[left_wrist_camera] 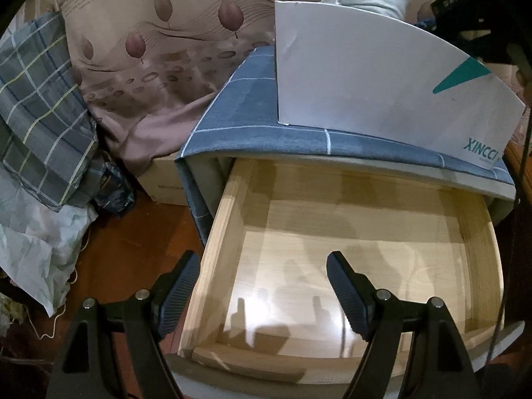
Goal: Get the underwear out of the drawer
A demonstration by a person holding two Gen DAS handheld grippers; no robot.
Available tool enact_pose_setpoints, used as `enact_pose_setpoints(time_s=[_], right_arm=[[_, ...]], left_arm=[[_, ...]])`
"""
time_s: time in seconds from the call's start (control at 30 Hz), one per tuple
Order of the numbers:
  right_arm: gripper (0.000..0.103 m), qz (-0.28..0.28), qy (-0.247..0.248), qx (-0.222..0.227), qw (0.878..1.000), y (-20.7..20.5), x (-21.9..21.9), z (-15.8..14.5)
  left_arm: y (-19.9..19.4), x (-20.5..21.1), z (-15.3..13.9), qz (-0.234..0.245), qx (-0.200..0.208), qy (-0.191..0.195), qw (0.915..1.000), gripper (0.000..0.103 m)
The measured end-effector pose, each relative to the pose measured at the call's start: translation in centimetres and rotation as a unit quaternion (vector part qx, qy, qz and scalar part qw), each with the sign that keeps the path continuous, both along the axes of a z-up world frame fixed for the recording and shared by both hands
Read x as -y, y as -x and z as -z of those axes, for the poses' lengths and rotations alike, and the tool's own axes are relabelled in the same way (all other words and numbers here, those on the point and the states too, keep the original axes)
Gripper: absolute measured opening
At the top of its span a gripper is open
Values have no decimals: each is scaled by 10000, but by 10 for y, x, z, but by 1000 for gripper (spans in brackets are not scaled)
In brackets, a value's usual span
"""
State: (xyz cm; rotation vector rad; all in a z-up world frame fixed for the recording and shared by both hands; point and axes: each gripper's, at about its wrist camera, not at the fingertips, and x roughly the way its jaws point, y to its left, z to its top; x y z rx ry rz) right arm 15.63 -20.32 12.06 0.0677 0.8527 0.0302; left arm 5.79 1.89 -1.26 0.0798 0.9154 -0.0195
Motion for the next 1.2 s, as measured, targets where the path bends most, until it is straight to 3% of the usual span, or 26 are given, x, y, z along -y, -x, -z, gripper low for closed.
enact_pose_setpoints(time_s=[0.17, 0.3, 0.43, 0.6, 0.73, 0.87, 0.97, 1.07, 1.2], right_arm=[[34, 0, 16, -30, 10000, 2, -3, 10], [63, -38, 128, 0, 9999, 7, -7, 7], [73, -126, 214, 159, 9996, 20, -12, -5], [90, -186, 101, 488, 9986, 63, -10, -29], [99, -141, 84, 637, 9978, 112, -5, -29], [100, 88, 175, 607, 9980, 161, 0, -3], [100, 272, 337, 375, 9984, 188, 0, 33], [100, 328, 581, 119, 9977, 201, -2, 63], [100, 356, 398, -92, 9985, 213, -2, 89]], left_arm=[[1, 1, 1, 44, 11, 3, 10000, 81], [1, 1, 1, 59, -9, 57, 10000, 81], [1, 0, 0, 62, -4, 92, 9999, 81], [5, 2, -2, 106, 25, 127, 9999, 81], [10, 5, -4, 183, 102, 101, 9997, 81], [15, 11, -6, 287, 175, 64, 9994, 81], [23, 16, -7, 417, 232, 4, 9989, 81], [30, 20, -8, 528, 246, -4, 9983, 81], [38, 20, -8, 559, 230, 47, 9982, 81]])
